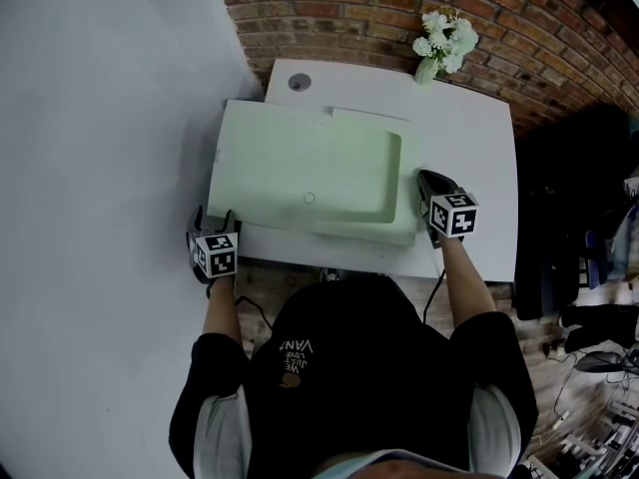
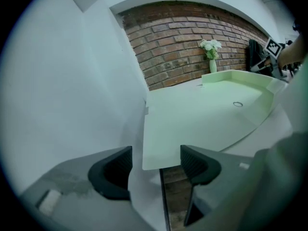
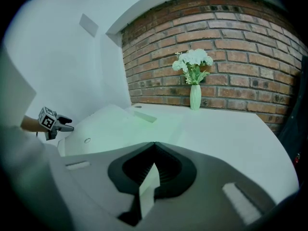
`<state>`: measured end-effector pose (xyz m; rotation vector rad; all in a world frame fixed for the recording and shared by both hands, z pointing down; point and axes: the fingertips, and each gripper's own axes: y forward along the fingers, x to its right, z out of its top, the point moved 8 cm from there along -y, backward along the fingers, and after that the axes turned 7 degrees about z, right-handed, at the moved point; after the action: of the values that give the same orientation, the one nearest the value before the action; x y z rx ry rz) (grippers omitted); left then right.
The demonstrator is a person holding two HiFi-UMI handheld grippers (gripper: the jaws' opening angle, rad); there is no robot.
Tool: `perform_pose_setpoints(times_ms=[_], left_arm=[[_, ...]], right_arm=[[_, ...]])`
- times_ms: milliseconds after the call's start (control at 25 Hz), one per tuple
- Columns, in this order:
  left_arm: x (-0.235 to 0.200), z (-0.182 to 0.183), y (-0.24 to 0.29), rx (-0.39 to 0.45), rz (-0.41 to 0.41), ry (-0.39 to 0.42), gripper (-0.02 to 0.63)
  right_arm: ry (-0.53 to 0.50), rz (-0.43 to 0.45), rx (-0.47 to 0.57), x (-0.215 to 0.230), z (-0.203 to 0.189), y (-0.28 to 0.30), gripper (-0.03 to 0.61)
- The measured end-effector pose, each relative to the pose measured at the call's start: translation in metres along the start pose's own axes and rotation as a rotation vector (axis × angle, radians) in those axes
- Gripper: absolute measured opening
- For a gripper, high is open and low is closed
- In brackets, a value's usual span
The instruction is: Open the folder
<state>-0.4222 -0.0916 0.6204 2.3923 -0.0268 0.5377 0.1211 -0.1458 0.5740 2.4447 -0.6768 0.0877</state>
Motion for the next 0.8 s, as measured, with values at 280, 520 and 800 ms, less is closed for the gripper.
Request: perform_pose_setpoints(times_ms=[280,520,800], left_arm=[[-0.006,0.013,-0.016,0.039,0.010,0.008,0.308],[-0.006,0.031,-0.034,0.105,0.034,0.015,0.308],[-0.003,0.052,-0.054,0.163,0.060,0.024,0.308]], right_arm=[[-0.007,0.003,-0.010,0.001,0.002,0.001,0.001],[-0.020,0.008,-0.033,0.001,0.004,0.000,0.000],[-0.032,0.032,-0.011,-0.001,0.013,-0.002,0.002]])
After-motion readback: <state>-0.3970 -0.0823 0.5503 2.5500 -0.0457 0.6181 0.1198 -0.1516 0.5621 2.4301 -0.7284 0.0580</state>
